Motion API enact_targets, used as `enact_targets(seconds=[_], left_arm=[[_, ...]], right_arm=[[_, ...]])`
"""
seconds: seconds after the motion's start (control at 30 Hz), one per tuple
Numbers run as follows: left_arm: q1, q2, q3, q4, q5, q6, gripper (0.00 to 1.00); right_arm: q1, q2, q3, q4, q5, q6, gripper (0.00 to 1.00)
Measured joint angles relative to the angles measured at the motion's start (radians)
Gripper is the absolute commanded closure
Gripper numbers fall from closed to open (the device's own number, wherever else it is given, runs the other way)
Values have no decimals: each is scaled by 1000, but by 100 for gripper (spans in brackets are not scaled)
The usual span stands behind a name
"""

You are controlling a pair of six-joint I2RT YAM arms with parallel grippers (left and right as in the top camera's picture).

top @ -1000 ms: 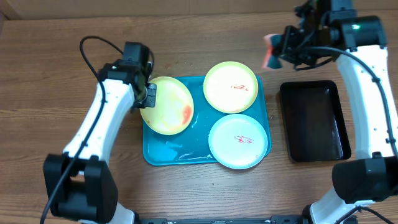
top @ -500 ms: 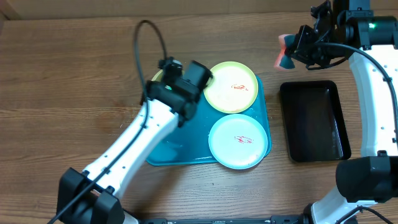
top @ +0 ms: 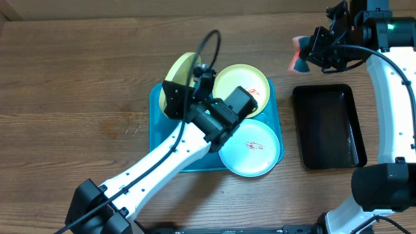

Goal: Clean dirty plates on tray and stack at the side
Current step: 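Lift the yellow plate with the left gripper and set it left of tray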

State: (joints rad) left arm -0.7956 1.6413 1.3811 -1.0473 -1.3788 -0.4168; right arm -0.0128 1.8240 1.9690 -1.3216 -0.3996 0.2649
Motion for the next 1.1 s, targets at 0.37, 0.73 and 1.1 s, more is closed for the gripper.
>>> enact_targets(seconds=[0.37,0.73,1.1], left_arm=[[-22,0,0,-11,23,-4,96],[260,0,0,-17,649,30,96],[963,0,0,17,1346,167,96]], right_arm=[[0,0,0,-3,1,-1,96],[0,0,0,-6,8,-2,96],[0,0,0,-6,8,-4,96]])
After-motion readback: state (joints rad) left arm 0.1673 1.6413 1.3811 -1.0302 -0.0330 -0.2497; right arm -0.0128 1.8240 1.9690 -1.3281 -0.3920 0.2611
